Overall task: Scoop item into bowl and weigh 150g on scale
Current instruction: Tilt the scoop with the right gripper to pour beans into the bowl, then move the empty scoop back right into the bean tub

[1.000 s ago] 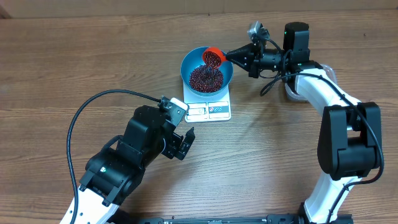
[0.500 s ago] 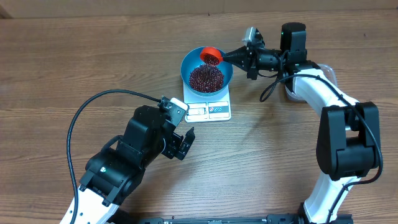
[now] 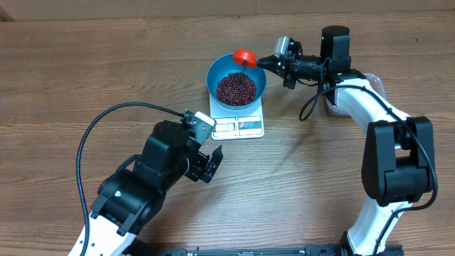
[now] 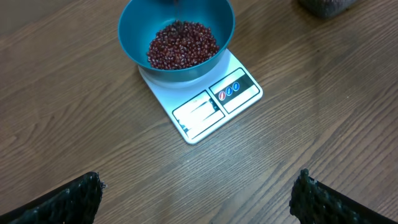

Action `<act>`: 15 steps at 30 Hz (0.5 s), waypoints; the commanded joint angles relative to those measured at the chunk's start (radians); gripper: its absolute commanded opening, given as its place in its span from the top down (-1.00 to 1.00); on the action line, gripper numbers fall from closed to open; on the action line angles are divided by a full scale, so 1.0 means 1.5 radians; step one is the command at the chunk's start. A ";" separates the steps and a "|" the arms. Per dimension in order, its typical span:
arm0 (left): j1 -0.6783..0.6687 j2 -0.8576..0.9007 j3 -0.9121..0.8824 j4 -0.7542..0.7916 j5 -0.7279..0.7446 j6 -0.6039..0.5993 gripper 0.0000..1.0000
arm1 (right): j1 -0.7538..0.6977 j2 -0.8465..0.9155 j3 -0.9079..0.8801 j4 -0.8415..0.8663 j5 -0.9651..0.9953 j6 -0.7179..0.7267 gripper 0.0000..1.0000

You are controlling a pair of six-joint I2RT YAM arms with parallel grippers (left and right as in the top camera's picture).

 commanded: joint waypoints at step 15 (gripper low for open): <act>0.004 -0.002 -0.004 0.002 -0.004 0.013 -0.99 | 0.002 -0.006 0.001 -0.010 -0.002 0.026 0.93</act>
